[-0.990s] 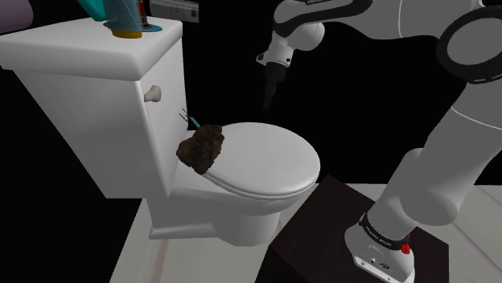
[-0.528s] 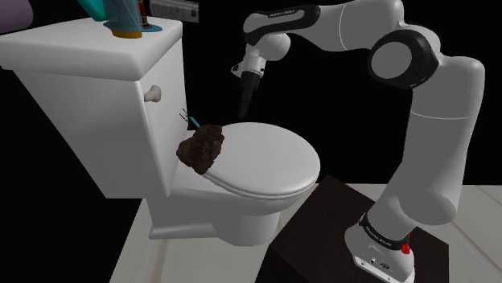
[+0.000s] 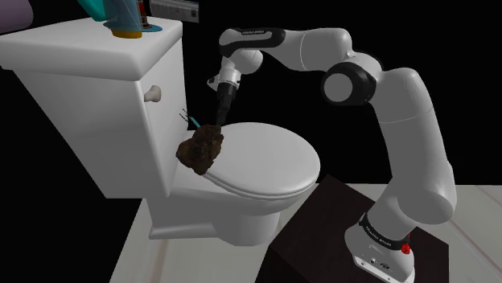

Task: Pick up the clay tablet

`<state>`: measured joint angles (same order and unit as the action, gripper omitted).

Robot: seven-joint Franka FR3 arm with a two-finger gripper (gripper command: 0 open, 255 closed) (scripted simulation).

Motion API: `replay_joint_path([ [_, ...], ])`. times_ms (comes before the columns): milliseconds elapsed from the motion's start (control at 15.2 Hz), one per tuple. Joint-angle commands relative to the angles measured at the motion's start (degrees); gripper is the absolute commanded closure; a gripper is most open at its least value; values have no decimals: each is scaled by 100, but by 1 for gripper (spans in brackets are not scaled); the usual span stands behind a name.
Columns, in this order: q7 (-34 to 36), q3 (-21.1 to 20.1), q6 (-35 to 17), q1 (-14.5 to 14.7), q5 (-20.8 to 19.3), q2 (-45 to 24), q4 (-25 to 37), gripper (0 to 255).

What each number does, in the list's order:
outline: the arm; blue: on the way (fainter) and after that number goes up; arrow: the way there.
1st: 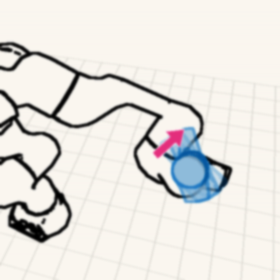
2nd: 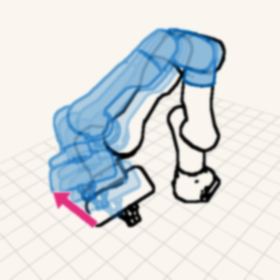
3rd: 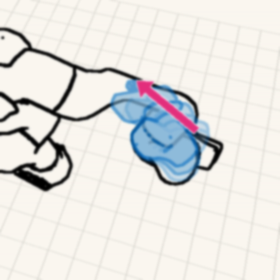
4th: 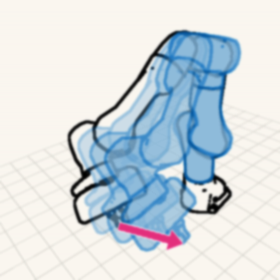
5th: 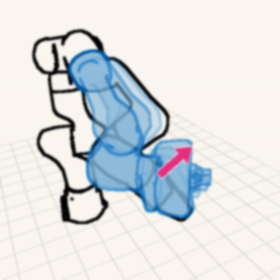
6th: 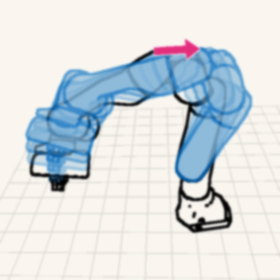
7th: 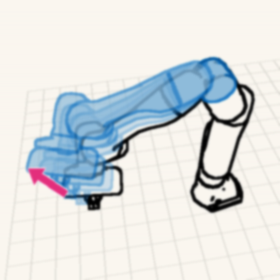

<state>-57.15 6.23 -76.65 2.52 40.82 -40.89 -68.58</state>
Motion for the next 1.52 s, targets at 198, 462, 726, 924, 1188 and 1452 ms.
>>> replay_joint_path([
  [198,-148,-23,-155,15,15,-201,-20,0],
  [462,-233,-20,-270,28,11,-268,-95,0],
  [726,-230,-21,-270,29,12,-266,-96,255],
  [924,-235,-19,-272,28,10,-261,-105,255],
  [1188,-201,-20,-226,24,13,-241,-68,255],
  [1452,-64,-26,-44,1,22,-144,62,255],
])
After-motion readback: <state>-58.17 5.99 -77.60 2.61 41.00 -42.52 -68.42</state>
